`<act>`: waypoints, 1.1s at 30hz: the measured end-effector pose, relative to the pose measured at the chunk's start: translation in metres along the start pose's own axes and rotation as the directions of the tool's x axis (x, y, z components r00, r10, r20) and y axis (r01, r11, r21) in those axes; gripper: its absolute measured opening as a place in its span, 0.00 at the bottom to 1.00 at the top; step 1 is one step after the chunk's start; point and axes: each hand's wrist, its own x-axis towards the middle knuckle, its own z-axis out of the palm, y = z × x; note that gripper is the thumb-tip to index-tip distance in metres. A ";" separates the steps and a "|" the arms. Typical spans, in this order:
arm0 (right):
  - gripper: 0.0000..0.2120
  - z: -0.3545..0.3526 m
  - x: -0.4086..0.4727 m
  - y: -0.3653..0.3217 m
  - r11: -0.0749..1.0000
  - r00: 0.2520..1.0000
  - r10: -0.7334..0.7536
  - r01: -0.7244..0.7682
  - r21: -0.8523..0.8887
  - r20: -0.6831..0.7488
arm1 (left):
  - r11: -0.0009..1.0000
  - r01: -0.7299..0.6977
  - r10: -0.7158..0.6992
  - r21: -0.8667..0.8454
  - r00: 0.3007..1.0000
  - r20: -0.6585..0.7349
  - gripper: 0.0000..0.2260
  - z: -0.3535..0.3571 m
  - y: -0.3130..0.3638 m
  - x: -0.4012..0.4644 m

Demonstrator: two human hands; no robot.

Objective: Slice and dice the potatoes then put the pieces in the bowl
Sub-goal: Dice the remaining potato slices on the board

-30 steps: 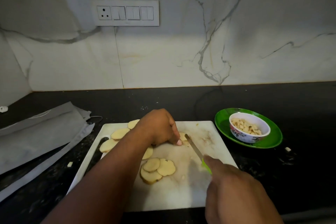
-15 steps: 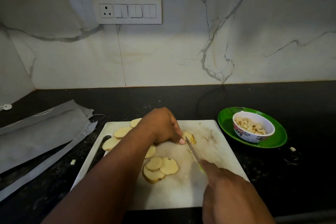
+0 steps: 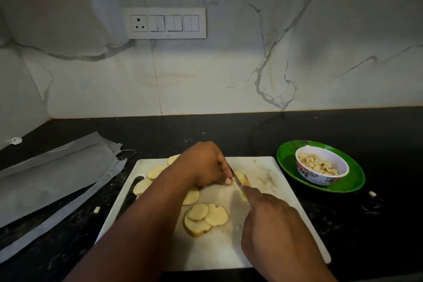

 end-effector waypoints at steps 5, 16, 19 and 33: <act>0.32 0.003 -0.006 0.004 1.000 0.998 -0.003 0.004 -0.019 0.057 | 0.999 0.028 -0.028 -0.015 0.999 0.017 0.06 0.000 -0.001 0.005; 0.27 -0.011 -0.038 0.008 0.998 0.997 0.070 -0.070 0.006 -0.017 | 0.996 0.010 -0.010 -0.085 1.000 0.007 0.07 -0.002 -0.006 -0.001; 0.27 -0.009 -0.022 0.011 0.999 0.999 0.042 -0.041 -0.015 0.017 | 0.988 0.031 -0.035 -0.152 0.999 -0.023 0.15 0.001 -0.006 -0.002; 0.26 0.001 0.000 0.006 0.999 1.000 -0.003 0.003 0.033 0.004 | 0.974 0.059 -0.059 -0.220 0.998 0.010 0.28 0.001 -0.010 0.005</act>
